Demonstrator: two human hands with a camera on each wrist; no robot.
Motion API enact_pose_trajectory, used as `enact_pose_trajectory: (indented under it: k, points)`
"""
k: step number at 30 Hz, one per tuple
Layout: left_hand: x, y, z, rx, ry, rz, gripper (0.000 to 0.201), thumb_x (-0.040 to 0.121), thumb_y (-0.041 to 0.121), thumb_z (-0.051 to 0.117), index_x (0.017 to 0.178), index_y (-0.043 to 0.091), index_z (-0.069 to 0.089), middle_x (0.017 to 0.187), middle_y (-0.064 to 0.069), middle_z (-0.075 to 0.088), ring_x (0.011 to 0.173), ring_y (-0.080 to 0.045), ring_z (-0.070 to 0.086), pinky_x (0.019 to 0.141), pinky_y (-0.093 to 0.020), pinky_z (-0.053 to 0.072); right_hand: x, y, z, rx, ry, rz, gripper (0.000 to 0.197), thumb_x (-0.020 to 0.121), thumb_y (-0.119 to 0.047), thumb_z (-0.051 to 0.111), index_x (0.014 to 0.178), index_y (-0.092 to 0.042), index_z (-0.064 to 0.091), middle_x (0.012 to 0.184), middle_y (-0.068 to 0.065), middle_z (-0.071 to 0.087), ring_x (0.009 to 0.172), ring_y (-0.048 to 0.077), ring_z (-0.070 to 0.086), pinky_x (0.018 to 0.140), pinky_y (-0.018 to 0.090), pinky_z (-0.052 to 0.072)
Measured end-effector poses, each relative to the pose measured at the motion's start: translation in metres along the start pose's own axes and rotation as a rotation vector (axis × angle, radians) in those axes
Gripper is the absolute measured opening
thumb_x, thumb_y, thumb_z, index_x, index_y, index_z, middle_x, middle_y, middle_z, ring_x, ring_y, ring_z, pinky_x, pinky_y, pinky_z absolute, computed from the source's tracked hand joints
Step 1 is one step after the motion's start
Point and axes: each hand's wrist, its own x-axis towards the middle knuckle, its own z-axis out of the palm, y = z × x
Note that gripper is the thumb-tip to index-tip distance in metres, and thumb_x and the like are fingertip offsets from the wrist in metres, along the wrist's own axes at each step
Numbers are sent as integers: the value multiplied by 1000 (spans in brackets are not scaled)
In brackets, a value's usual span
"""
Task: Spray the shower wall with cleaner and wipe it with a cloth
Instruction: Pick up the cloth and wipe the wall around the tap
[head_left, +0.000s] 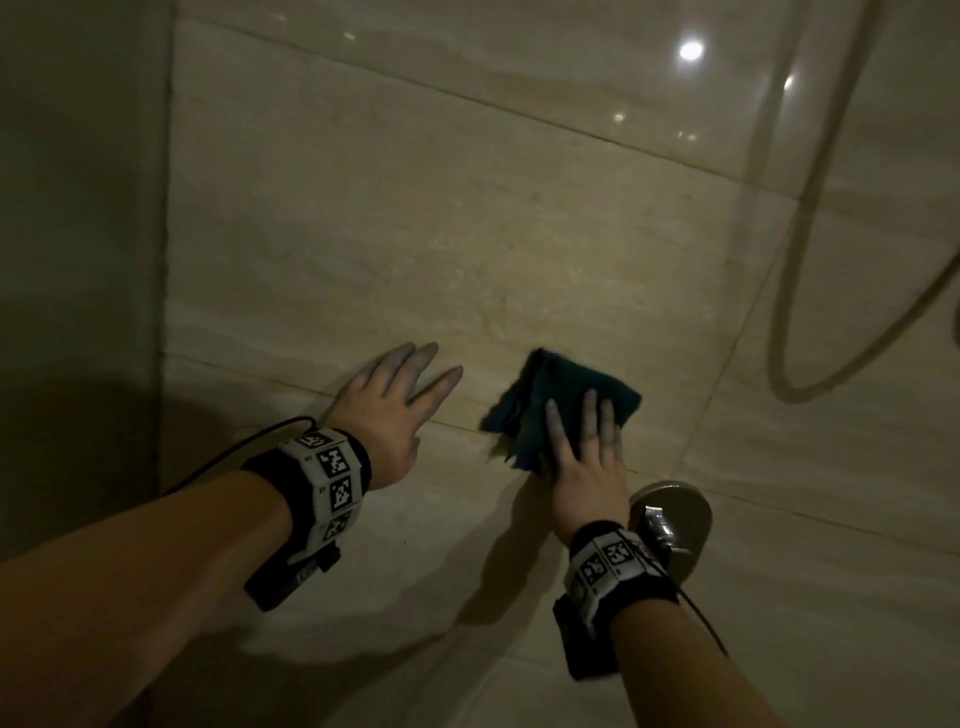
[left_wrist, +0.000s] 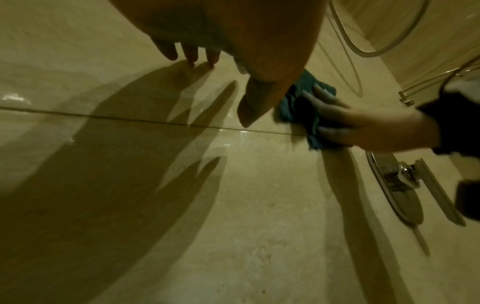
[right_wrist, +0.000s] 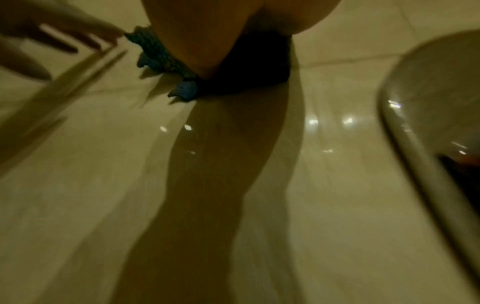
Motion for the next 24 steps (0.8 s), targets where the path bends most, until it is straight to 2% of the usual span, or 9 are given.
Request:
enact_pose_trajectory:
  k: [2,3,5,8,12,14,16,20,24]
  points:
    - [0,-2,-3,-45,60,-22,103,76,37,66,150,26,-5,156,-12,21,141,-31,27,110,-43,32,13,-9,-22,38,95,29,69,103,-30,26,132,-34,-37,134,-1,-53,130,19,-46,117,37,-16]
    - [-1,-5,-3,-65,72,-31,105,74,37,67,149,26,-6,156,-11,23,140,-31,29,109,-43,34,19,-14,-34,49,135,38,68,102,-29,26,137,-32,-32,142,2,-47,138,23,-36,118,37,-14]
    - [-1,-9,-2,-86,40,-60,99,85,37,55,147,28,-22,159,-6,5,146,-28,12,116,-40,20,32,-25,-57,54,196,32,68,101,-28,29,146,-30,-23,152,8,-35,143,28,-27,117,37,-14]
    - [-5,-17,1,-110,37,-106,91,90,36,49,146,27,-22,160,-2,-5,147,-24,0,118,-37,11,40,-37,-66,27,241,-4,75,99,-26,35,146,-29,-23,152,10,-35,142,29,-30,113,37,-19]
    - [-11,-32,9,-146,38,-139,97,88,34,52,141,27,-29,160,-5,-4,148,-25,0,120,-37,10,21,-54,-34,-98,69,-171,76,100,-20,34,131,-34,-34,132,2,-53,126,21,-42,110,37,-23]
    - [-12,-38,6,-119,-2,-168,94,90,33,50,143,22,-27,159,-5,-11,148,-25,-5,121,-37,6,14,-62,-17,-124,8,-253,75,101,-22,33,130,-34,-35,123,-1,-58,125,20,-43,107,37,-25]
    - [-11,-42,1,-103,-18,-189,92,92,34,48,144,22,-26,158,-5,-19,147,-25,-10,120,-36,0,14,-67,-11,-126,-11,-261,75,100,-22,33,130,-36,-35,121,-3,-59,125,19,-43,108,37,-25]
    - [-6,-50,-5,-103,-35,-221,90,92,35,46,147,21,-24,156,-7,-25,147,-26,-14,121,-37,-3,33,-76,-37,-124,82,-240,73,100,-21,32,135,-37,-31,137,-3,-48,130,15,-38,109,34,-23]
    - [-6,-58,-7,-145,8,-284,92,90,34,50,148,18,-19,157,-9,-22,147,-27,-14,121,-37,-3,62,-94,-91,-46,255,-152,71,100,-25,34,147,-34,-18,154,5,-32,143,26,-27,116,37,-16]
